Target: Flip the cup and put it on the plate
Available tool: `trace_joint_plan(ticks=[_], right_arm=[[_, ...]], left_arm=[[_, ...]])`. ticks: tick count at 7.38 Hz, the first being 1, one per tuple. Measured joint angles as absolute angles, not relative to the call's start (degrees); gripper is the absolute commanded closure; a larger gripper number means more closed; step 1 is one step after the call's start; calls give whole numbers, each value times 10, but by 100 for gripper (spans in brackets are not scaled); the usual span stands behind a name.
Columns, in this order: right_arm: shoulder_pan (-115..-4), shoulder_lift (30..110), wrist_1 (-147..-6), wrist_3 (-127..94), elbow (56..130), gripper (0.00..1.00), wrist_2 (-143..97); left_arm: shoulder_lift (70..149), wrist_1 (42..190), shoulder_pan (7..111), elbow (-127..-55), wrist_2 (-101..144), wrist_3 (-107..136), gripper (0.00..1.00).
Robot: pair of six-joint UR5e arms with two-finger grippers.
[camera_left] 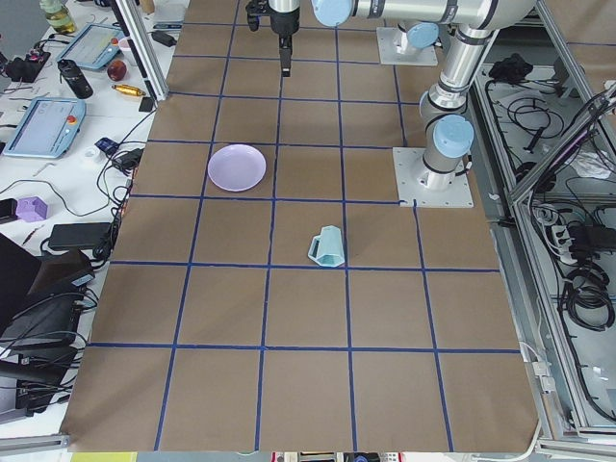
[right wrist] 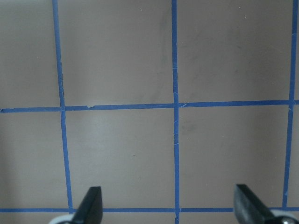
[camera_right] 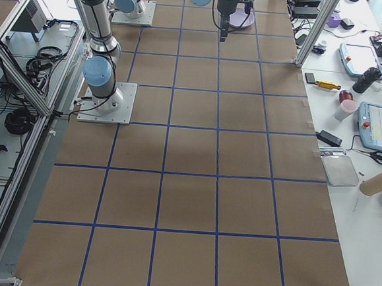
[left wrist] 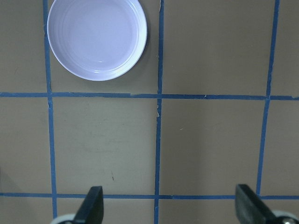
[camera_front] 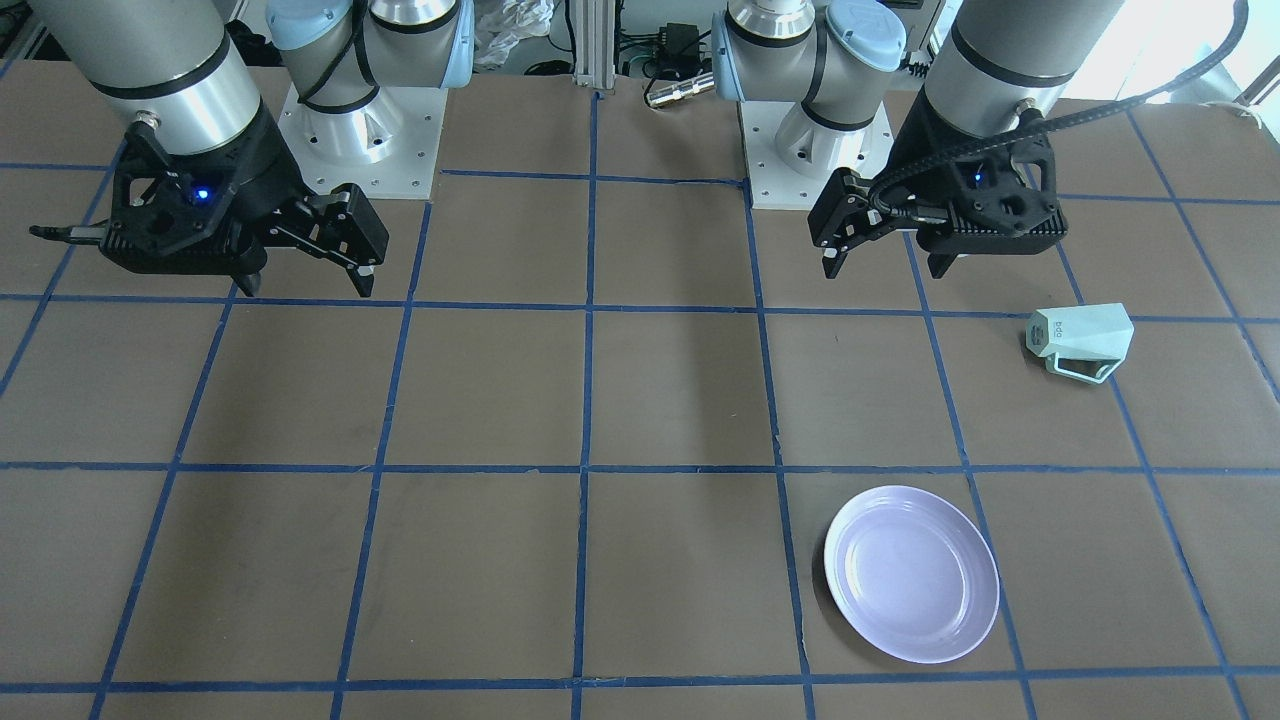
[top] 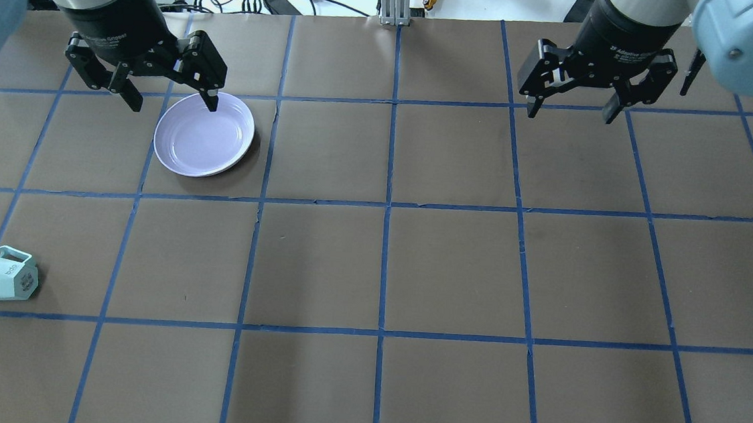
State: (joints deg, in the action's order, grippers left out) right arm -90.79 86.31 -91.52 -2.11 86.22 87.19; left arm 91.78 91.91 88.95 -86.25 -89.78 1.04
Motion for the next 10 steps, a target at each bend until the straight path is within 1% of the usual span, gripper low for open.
trace_joint_plan(ticks=[8,10], right_arm=[[-908,863,-915,-21,862,0,872],[-908,863,-915,-21,862,0,872]], left_arm=[[916,914,886,-857,-910,2,0],[911,915,863,-859,-922,0,0]])
